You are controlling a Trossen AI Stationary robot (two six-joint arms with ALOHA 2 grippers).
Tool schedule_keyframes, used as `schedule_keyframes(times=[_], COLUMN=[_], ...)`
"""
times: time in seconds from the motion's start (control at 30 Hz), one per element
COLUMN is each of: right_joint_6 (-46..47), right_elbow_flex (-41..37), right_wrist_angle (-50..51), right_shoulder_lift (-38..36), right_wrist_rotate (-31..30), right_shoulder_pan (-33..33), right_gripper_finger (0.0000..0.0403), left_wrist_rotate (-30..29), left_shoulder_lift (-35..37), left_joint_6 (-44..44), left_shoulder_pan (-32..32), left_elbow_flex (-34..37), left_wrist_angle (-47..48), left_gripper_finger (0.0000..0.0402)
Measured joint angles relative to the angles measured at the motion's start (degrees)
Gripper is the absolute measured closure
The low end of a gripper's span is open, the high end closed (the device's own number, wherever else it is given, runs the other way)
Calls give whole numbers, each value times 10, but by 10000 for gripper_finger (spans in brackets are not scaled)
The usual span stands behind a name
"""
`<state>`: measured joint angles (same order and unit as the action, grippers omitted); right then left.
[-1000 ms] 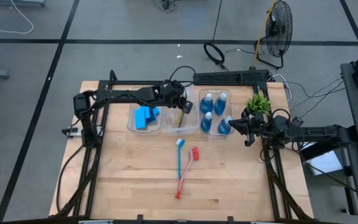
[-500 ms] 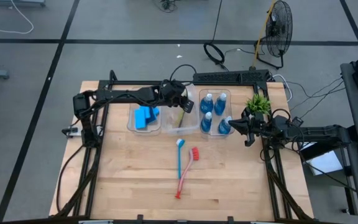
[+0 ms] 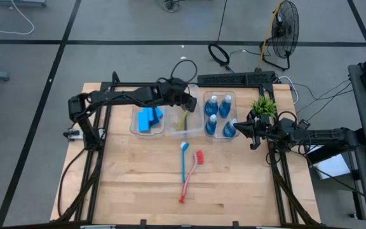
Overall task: Pick & Place Kitchen Sink Supplies
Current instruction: Put the blue dishwashing brush into the white bin
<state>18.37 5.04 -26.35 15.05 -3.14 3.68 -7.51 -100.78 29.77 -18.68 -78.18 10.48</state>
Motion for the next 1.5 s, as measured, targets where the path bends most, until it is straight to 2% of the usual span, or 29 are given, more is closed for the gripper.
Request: schedule_keyframes(times=[0.3, 0.5, 0.67, 0.93, 1.13, 1.33, 1.5], right_joint_6=[0, 0, 0, 0, 0, 0, 6], right_elbow_flex=[0, 0, 0, 0, 0, 0, 0], right_wrist_angle=[0, 0, 0, 0, 0, 0, 0], right_shoulder_lift=[0, 0, 0, 0, 0, 0, 0], right_wrist_rotate=[0, 0, 0, 2, 2, 2, 4], right_shoulder_pan=[0, 0, 0, 0, 0, 0, 0], right_gripper_finger=[399, 399, 399, 399, 399, 399, 399], left_wrist_rotate=[1, 0, -3, -60, -111, -121, -121], left_shoulder_lift=[91, 136, 149, 124, 90, 25, -29], left_joint_6=[-12, -7, 36, 167, 303, 396, 460], left_shoulder_pan=[25, 84, 149, 261, 326, 366, 371], left_elbow_flex=[0, 0, 0, 0, 0, 0, 0], left_wrist_angle=[1, 16, 30, 87, 135, 134, 139], left_gripper_finger=[206, 220, 222, 222, 222, 222, 222])
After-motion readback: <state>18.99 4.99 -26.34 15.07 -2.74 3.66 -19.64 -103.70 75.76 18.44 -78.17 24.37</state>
